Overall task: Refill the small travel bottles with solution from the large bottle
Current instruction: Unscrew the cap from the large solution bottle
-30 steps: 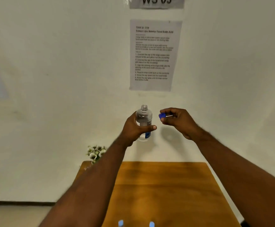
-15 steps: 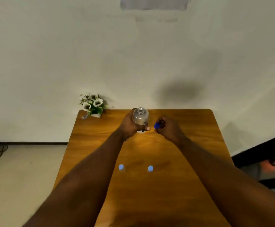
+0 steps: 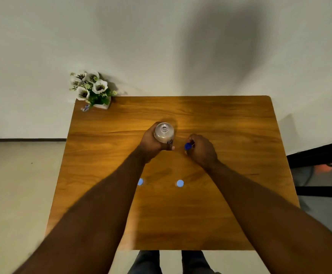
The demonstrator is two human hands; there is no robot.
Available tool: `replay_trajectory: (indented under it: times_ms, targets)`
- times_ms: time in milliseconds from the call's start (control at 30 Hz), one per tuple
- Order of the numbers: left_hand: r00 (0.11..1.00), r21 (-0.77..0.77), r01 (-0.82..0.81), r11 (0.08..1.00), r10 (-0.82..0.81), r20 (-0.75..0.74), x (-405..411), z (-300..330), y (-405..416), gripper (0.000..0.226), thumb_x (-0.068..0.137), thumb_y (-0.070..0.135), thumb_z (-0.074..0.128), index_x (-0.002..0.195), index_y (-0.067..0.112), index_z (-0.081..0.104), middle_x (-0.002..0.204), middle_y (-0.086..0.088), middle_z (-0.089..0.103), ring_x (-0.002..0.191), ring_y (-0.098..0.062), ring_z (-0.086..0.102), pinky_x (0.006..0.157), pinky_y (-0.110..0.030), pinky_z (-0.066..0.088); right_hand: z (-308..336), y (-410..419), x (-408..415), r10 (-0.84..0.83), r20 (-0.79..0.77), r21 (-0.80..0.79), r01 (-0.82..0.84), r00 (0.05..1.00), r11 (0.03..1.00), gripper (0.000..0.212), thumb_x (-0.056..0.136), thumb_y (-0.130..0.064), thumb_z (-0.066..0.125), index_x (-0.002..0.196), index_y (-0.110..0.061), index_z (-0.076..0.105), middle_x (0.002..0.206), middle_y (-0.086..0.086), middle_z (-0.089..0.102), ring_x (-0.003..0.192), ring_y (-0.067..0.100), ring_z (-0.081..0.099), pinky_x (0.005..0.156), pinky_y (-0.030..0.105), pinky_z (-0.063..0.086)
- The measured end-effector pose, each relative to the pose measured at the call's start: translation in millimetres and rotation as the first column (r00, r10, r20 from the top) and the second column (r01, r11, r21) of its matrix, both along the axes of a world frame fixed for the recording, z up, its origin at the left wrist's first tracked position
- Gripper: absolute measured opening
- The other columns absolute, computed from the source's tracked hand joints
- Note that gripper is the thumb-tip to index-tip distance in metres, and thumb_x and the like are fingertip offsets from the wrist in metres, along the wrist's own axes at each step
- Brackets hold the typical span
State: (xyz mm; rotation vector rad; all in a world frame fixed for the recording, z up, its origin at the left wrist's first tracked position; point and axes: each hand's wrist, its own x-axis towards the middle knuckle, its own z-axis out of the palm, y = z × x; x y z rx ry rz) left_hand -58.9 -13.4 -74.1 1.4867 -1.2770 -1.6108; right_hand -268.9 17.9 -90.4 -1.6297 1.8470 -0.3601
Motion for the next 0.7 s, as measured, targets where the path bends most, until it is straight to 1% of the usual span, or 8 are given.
replay_trajectory:
  times_ms: [67,133,233,367,500,600,633,700]
  targets:
    - [1.000,0.003,0.001,1.000,-0.001,-0.009,1.0,-5.3,2.0,0.084,0.055,-0.012,0.093,0.127,0.016,0.059,0.118,-0.004,0.066,0.115,-0.026,0.064,0.088,-0.046,0.063,-3.8,-4.3,-2.0,-0.006,-0.017,0.020,0.006,1.000,1.000,0.027,0.073,-0.015,0.078,0.096,-0.016,0.063,0.101,0.006,0.066,0.090,0.025,0.060,0.071,0.035,0.047]
    - [1.000,0.001,0.001,1.000,-0.001,-0.004,2.1,-9.9,5.9,0.083,0.055,-0.014,0.092,0.127,0.012,0.059,0.117,-0.004,0.067,0.112,-0.026,0.064,0.086,-0.047,0.063,-6.3,-8.5,-3.1,0.000,-0.031,0.031,0.001,1.000,1.000,0.030,0.074,-0.015,0.078,0.100,-0.015,0.064,0.105,0.008,0.067,0.094,0.027,0.061,0.075,0.037,0.050]
    - [1.000,0.007,-0.017,1.000,0.017,0.002,3.8,-16.6,11.1,0.086,0.055,-0.014,0.092,0.130,0.008,0.057,0.119,-0.005,0.066,0.113,-0.024,0.065,0.087,-0.041,0.063,-10.4,-13.8,-3.3,0.028,-0.076,0.044,-0.025,0.997,0.999,0.034,0.074,-0.017,0.080,0.104,-0.014,0.064,0.109,0.009,0.065,0.098,0.029,0.061,0.077,0.037,0.051]
    - [0.999,-0.012,-0.028,1.000,0.028,0.017,5.3,-21.4,14.3,0.084,0.056,-0.013,0.092,0.129,0.009,0.057,0.118,-0.005,0.068,0.106,-0.016,0.067,0.080,-0.026,0.061,-16.8,-15.3,-2.2,0.056,-0.112,0.066,-0.049,0.992,0.997,0.041,0.073,-0.020,0.083,0.108,-0.015,0.063,0.113,0.009,0.064,0.101,0.028,0.060,0.080,0.036,0.051]
    - [1.000,-0.025,-0.010,1.000,0.011,0.023,6.0,-22.7,12.5,0.084,0.056,-0.013,0.092,0.129,0.008,0.057,0.116,-0.001,0.068,0.102,-0.007,0.068,0.081,-0.025,0.061,-20.6,-17.6,0.3,0.063,-0.136,0.076,-0.053,0.989,0.996,0.046,0.071,-0.023,0.086,0.110,-0.015,0.062,0.116,0.009,0.062,0.105,0.029,0.059,0.084,0.038,0.051]
    - [1.000,-0.011,-0.001,1.000,0.001,0.031,6.7,-24.7,13.2,0.085,0.056,-0.011,0.093,0.130,0.011,0.057,0.116,0.001,0.068,0.104,-0.008,0.068,0.080,-0.020,0.059,-22.1,-17.6,1.3,0.063,-0.150,0.076,-0.052,0.987,0.996,0.048,0.071,-0.023,0.086,0.111,-0.015,0.062,0.118,0.009,0.061,0.107,0.029,0.058,0.085,0.039,0.052]
    - [0.999,-0.013,0.005,1.000,-0.004,0.036,7.1,-25.3,13.7,0.087,0.056,-0.011,0.093,0.132,0.011,0.056,0.118,0.002,0.068,0.105,-0.008,0.067,0.081,-0.020,0.059,-22.2,-17.2,1.2,0.065,-0.152,0.075,-0.054,0.986,0.996,0.048,0.071,-0.022,0.086,0.111,-0.015,0.062,0.119,0.009,0.061,0.107,0.030,0.058,0.085,0.039,0.051]
    - [0.999,-0.027,0.023,0.999,-0.022,0.044,9.1,-25.1,14.2,0.096,0.059,-0.010,0.093,0.143,0.010,0.051,0.130,-0.003,0.065,0.117,-0.012,0.064,0.092,-0.026,0.058,-22.0,-15.7,1.1,0.072,-0.155,0.079,-0.060,0.985,0.995,0.051,0.070,-0.023,0.087,0.113,-0.015,0.060,0.119,0.009,0.060,0.108,0.030,0.057,0.084,0.037,0.050]
